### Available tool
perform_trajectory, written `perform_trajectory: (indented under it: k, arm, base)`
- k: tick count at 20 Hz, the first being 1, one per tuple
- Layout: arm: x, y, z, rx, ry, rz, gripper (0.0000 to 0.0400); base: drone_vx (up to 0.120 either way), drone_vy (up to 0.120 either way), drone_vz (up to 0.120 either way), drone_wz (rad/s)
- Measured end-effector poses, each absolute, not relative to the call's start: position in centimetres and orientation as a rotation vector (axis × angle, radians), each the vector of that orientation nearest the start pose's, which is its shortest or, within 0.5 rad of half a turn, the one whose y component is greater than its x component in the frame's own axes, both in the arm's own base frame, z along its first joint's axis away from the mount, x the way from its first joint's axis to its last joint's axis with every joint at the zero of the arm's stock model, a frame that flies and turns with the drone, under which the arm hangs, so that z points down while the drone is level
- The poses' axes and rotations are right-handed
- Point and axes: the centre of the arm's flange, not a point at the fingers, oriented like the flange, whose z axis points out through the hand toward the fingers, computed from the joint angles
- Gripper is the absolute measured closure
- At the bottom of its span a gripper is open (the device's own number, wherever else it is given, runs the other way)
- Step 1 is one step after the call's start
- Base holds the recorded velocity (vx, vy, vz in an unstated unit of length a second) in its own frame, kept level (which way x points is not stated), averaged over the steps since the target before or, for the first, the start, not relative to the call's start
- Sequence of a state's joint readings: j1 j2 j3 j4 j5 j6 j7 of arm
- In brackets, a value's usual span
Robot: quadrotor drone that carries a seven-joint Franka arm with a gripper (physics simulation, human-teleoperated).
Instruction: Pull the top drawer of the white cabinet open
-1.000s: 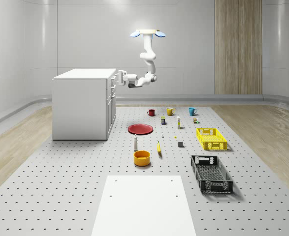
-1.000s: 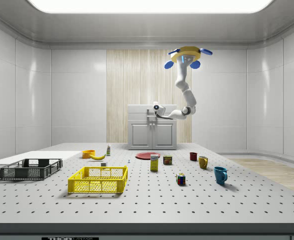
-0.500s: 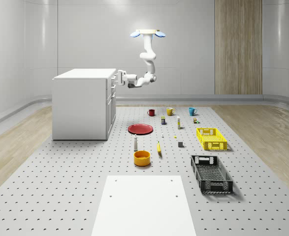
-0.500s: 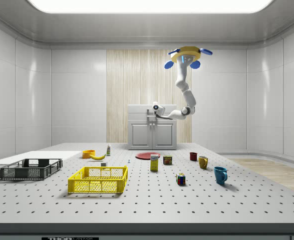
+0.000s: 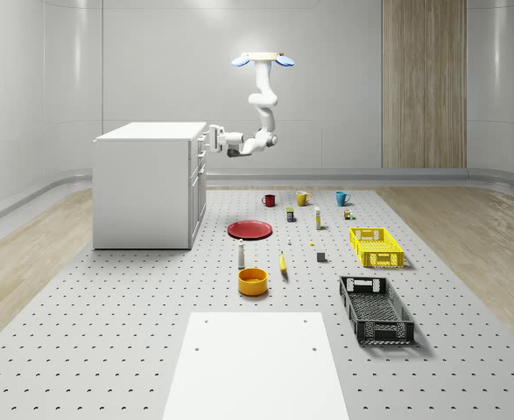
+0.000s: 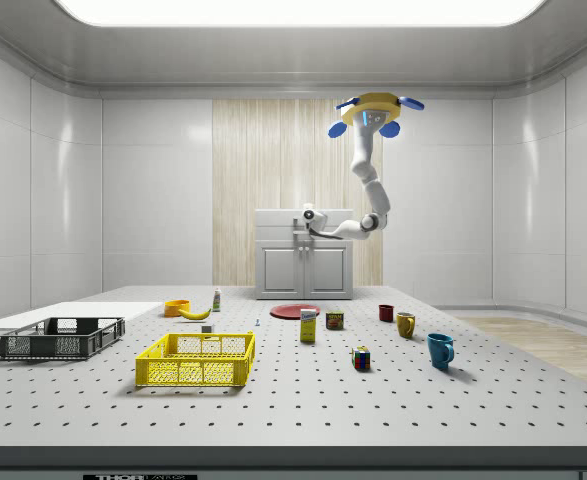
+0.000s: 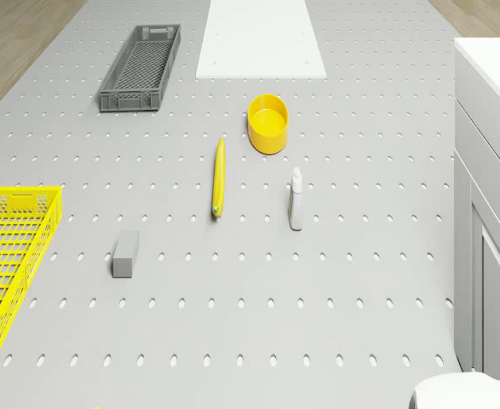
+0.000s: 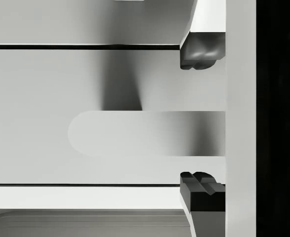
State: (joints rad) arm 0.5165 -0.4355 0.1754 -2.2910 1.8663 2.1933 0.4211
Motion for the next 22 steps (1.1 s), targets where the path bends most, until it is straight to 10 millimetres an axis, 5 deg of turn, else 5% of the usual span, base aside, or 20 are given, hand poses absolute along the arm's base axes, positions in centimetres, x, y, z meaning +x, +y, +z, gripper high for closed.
perform_trajectory:
  k: [22]
  arm:
    - [33.28, 33.32, 58.71, -1.480, 0.612, 0.611, 0.0095]
  base:
    - [0.000, 0.000, 0.000, 0.000]
